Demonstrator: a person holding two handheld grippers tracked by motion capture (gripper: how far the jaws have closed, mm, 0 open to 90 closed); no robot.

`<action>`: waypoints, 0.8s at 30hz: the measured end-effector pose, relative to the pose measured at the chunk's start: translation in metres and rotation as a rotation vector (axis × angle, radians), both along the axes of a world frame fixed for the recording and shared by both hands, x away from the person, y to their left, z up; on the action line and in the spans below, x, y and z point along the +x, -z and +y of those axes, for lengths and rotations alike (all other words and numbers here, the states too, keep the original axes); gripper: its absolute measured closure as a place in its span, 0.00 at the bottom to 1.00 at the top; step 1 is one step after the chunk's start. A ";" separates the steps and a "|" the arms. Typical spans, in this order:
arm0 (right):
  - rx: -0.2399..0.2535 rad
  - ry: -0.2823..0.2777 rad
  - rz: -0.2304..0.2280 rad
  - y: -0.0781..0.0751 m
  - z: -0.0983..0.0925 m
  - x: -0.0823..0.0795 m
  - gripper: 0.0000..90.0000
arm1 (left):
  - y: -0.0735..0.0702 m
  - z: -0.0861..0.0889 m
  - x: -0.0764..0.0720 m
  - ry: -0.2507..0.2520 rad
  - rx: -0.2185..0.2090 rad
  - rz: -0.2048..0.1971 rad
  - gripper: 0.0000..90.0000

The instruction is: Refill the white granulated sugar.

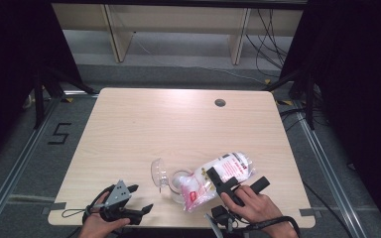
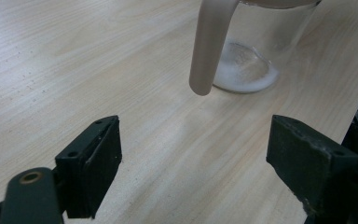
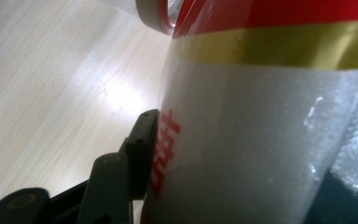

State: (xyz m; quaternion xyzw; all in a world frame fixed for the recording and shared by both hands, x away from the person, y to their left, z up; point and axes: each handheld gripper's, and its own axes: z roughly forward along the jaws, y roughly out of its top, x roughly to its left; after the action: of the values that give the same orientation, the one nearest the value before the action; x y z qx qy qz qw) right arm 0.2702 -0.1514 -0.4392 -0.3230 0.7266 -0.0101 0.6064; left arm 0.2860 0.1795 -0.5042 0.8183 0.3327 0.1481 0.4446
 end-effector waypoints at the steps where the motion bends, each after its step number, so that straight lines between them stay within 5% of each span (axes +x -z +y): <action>1: 0.000 0.000 0.000 0.000 0.000 0.000 0.59 | 0.001 -0.002 -0.001 -0.011 -0.039 0.007 0.20; 8: 0.043 0.013 0.023 0.000 -0.005 0.000 0.60 | 0.000 -0.001 0.000 0.002 -0.016 -0.004 0.20; 24: 0.039 0.012 0.012 -0.004 -0.008 0.000 0.61 | 0.000 0.000 0.000 0.008 -0.018 -0.014 0.20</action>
State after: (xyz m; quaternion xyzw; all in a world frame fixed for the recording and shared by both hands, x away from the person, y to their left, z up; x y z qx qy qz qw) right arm 0.2701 -0.1595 -0.4357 -0.3070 0.7321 0.0022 0.6081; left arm 0.2861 0.1795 -0.5038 0.8145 0.3278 0.1492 0.4549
